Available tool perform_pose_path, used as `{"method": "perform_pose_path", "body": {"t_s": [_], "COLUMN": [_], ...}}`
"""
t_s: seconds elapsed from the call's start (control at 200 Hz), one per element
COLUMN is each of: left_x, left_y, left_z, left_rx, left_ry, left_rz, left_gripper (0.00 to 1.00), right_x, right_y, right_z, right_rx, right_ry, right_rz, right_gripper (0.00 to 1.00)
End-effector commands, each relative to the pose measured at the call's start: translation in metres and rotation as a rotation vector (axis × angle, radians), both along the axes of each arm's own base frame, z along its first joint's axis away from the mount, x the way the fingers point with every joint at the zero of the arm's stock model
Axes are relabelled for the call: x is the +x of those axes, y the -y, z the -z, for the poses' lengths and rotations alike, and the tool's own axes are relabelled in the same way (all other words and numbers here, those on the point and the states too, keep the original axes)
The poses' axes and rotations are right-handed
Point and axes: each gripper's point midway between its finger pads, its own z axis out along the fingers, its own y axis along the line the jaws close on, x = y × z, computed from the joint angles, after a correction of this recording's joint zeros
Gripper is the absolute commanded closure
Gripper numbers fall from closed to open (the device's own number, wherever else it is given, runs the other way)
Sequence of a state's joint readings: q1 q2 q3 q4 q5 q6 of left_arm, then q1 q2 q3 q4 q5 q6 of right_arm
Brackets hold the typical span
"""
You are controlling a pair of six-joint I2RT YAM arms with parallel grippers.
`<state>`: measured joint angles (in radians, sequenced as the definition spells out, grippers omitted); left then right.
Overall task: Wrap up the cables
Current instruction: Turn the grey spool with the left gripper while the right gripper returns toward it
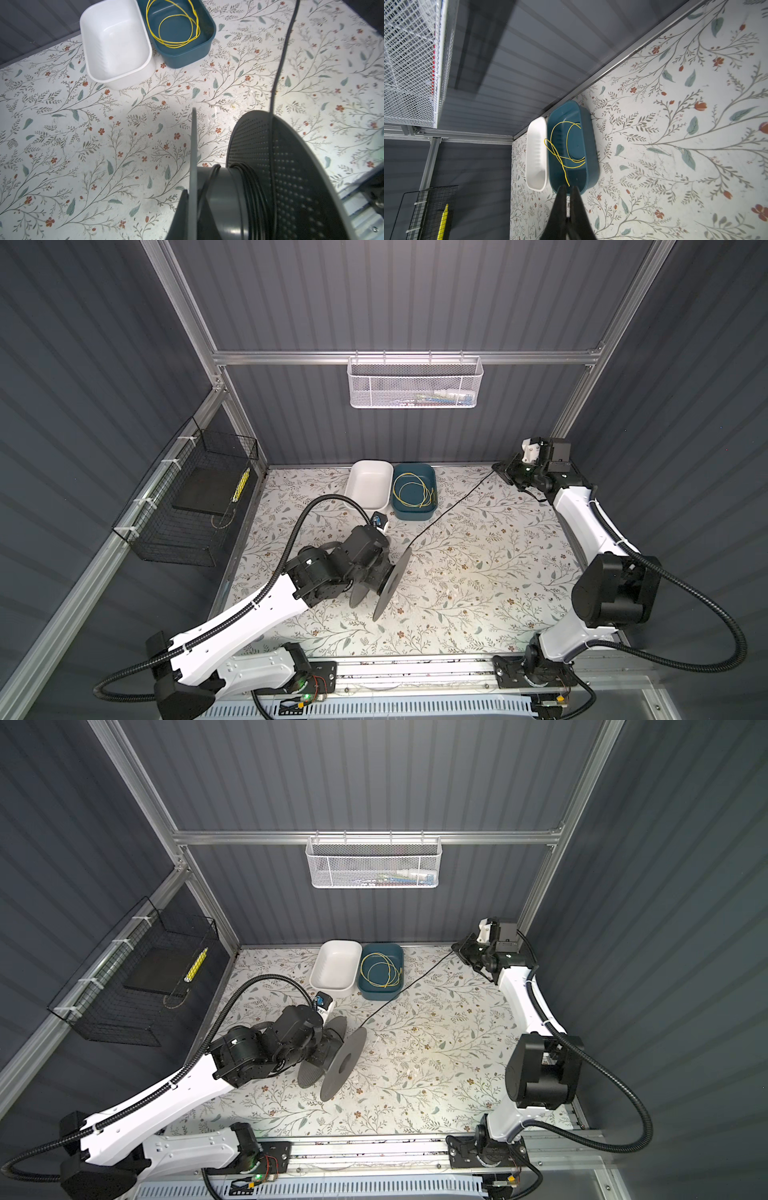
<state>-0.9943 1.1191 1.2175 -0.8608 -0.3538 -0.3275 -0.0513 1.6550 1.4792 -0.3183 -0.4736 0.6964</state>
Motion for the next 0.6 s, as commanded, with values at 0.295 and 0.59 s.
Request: {"method": "perform_pose_path", "body": {"t_s": [0.295, 0.59], "left_x": [0.007, 0.047], "left_y": [0.017, 0.003], "left_z": [-0.143, -0.184], "left_rx": [-0.420, -0.565], "left_ry": [0.157, 0.281], "left_rz": [-0.048, -0.285], "left_gripper": [1.00, 1.00], "right_x": [-0.055, -0.131], "right_y": [-0.015, -0.058], "right_z": [0.104, 0.147], "right_rx": [-0.149, -0.204], "right_ry": [-0.113, -0.132], "right_rz": [0.047, 0.020], "right_gripper": [1.00, 1.00]}}
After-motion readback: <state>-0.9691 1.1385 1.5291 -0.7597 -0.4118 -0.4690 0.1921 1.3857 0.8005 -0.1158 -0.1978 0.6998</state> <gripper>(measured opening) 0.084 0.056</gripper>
